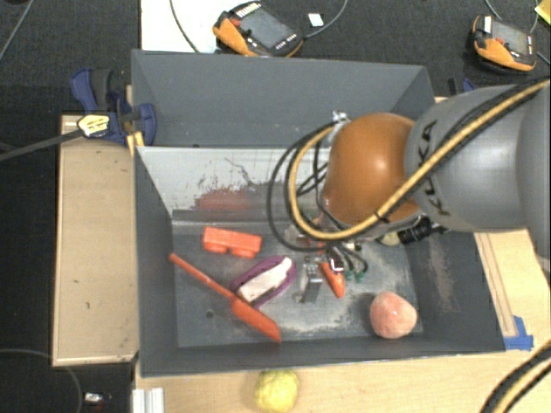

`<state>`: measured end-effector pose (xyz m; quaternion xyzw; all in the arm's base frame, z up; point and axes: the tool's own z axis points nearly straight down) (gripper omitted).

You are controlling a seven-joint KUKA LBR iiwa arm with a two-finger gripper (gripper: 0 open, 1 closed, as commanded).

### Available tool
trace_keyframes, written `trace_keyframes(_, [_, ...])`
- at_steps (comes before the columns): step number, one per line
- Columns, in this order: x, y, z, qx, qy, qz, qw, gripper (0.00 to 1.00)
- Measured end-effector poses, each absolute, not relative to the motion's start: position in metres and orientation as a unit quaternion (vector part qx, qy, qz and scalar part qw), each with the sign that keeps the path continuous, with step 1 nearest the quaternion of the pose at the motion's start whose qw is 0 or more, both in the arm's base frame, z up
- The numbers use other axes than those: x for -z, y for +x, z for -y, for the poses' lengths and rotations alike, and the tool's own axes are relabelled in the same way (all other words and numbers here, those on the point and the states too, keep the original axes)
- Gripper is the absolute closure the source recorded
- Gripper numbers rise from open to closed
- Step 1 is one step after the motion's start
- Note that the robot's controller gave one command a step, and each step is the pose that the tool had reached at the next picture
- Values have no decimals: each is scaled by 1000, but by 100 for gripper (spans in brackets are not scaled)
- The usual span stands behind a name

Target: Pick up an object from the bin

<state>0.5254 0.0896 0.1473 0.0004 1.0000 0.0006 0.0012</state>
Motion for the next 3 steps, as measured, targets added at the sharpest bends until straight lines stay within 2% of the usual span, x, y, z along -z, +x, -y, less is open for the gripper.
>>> trace_keyframes(1, [-73, 595, -156, -2, -66, -998, 3, 0])
trace_keyframes(2, [-111, 558, -182, -1, 38, -999, 4, 0])
trace_keyframes(3, [-101, 589, -173, -2, 6, -1000, 6, 0])
